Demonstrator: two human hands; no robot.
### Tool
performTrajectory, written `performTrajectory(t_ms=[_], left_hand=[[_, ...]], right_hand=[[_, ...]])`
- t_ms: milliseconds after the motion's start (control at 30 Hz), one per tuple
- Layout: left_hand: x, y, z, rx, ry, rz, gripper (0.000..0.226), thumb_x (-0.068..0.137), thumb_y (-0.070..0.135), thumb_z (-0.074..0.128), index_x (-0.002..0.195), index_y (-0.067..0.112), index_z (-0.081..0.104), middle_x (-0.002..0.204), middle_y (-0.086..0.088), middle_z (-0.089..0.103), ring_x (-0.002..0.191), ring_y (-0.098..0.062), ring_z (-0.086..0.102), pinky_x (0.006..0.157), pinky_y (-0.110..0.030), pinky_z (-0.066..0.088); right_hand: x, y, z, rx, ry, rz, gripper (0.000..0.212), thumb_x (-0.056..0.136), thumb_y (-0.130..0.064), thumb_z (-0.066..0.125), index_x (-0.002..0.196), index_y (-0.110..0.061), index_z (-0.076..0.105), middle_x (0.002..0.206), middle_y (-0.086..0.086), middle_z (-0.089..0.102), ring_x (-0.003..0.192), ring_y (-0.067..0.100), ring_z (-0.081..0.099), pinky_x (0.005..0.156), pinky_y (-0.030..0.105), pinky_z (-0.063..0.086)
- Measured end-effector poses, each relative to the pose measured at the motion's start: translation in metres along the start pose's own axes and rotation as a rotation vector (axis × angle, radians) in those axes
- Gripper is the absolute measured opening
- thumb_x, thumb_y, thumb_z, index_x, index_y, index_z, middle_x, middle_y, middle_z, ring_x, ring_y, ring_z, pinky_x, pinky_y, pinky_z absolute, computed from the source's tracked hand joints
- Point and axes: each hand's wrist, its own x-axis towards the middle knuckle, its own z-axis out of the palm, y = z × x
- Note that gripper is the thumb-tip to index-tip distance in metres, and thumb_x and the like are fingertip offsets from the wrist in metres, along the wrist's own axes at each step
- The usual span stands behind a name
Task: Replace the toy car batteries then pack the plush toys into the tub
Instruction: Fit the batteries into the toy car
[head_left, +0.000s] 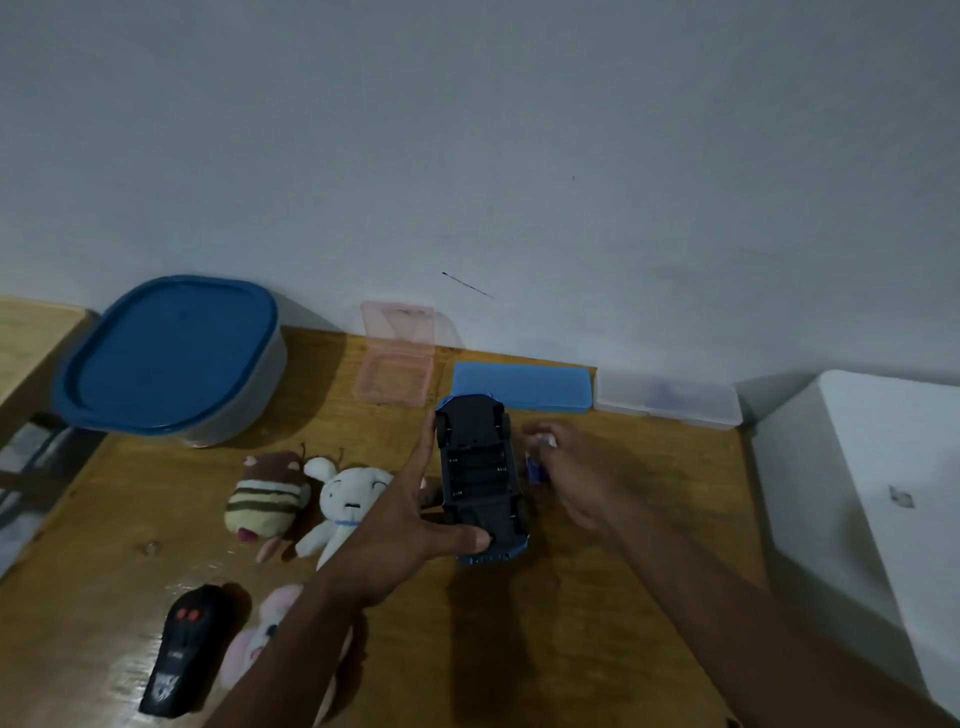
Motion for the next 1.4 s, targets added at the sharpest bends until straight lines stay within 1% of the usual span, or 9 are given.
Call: performTrajectory(t_ms=[67,167,467,667,867,1000,1133,1233,1400], left_hand=[[-0.004,0.003,-0.003,-0.006,-0.012,-0.012,0.125,0.067,-0.004,0.082,0.142,0.062,0.007,0.123,-0.013,0.066,0.110,-0.027,0.066,0.090,-0.044,0.055],[-0.010,0.009,-0.004,0.006,-0.036,-0.012,0.124,0.069,-0.008,0.080,0.141,0.063,0.007,0.122,-0.014,0.066,0.109,-0.027,0.067,0.091,-0.046,0.054],[-0.033,0.015,-0.002,0.044,-0.197,0.030,0.127,0.066,-0.006,0.083,0.145,0.058,0.006,0.121,-0.010,0.068,0.110,-0.028,0.066,0.089,-0.049,0.055],[-0.050,0.004,0.004,0.067,-0.298,0.035,0.124,0.068,-0.007,0.082,0.143,0.060,0.010,0.121,-0.006,0.068,0.110,-0.024,0.066,0.086,-0.051,0.056],[-0.068,-0.005,0.015,0.149,-0.323,0.052,0.126,0.066,-0.001,0.084,0.146,0.057,0.004,0.126,0.004,0.062,0.112,-0.019,0.062,0.084,-0.044,0.058],[-0.075,-0.001,0.022,0.171,-0.327,0.087,0.126,0.061,0.005,0.085,0.143,0.061,0.007,0.131,0.007,0.058,0.115,-0.021,0.059,0.084,-0.047,0.058],[-0.079,0.008,0.032,0.185,-0.322,0.131,0.119,0.070,-0.005,0.079,0.134,0.068,0.012,0.122,0.007,0.064,0.109,-0.017,0.063,0.081,-0.041,0.059],[-0.079,0.011,0.042,0.172,-0.297,0.095,0.123,0.070,-0.008,0.078,0.144,0.057,0.005,0.125,0.001,0.061,0.110,-0.018,0.062,0.081,-0.041,0.059],[-0.078,0.014,0.060,0.169,-0.297,0.064,0.125,0.071,-0.009,0.078,0.148,0.051,0.000,0.124,-0.002,0.061,0.109,-0.019,0.062,0.077,-0.035,0.060]], right_hand=[[-0.016,0.004,-0.014,0.134,-0.091,0.011,0.028,0.100,-0.010,0.044,0.126,-0.006,0.053,0.117,0.019,0.057,0.098,0.025,0.059,0.078,0.031,0.057],[-0.044,0.007,-0.026,0.344,-0.117,0.001,0.025,0.097,-0.008,0.047,0.120,-0.004,0.056,0.107,0.020,0.055,0.091,0.025,0.057,0.077,0.035,0.058],[-0.126,0.030,-0.013,0.352,0.079,-0.170,0.022,0.088,-0.020,0.064,0.103,-0.004,0.060,0.082,0.007,0.051,0.063,0.010,0.047,0.049,0.019,0.044],[-0.170,0.059,-0.003,0.454,0.116,-0.279,0.012,0.091,-0.011,0.060,0.097,-0.001,0.060,0.081,0.009,0.057,0.066,0.010,0.057,0.060,0.020,0.055],[-0.189,0.081,0.015,0.104,0.398,-0.435,0.015,0.089,-0.014,0.064,0.099,-0.002,0.066,0.077,0.009,0.067,0.067,0.013,0.063,0.062,0.022,0.053],[-0.188,0.076,0.030,-0.136,0.596,-0.539,0.007,0.088,-0.014,0.067,0.091,-0.008,0.066,0.072,0.005,0.071,0.054,0.001,0.064,0.052,0.013,0.049],[-0.186,0.069,0.037,-0.255,0.629,-0.615,0.006,0.089,-0.012,0.066,0.088,-0.008,0.061,0.071,0.003,0.067,0.047,-0.006,0.061,0.047,0.005,0.042],[-0.188,0.065,0.031,-0.338,0.649,-0.613,0.011,0.091,-0.013,0.063,0.081,-0.013,0.058,0.071,0.005,0.065,0.048,0.000,0.058,0.044,0.002,0.038],[-0.183,0.063,0.010,-0.513,0.703,-0.610,0.013,0.087,-0.022,0.069,0.077,-0.022,0.061,0.071,0.002,0.068,0.060,0.010,0.064,0.055,0.016,0.051]])
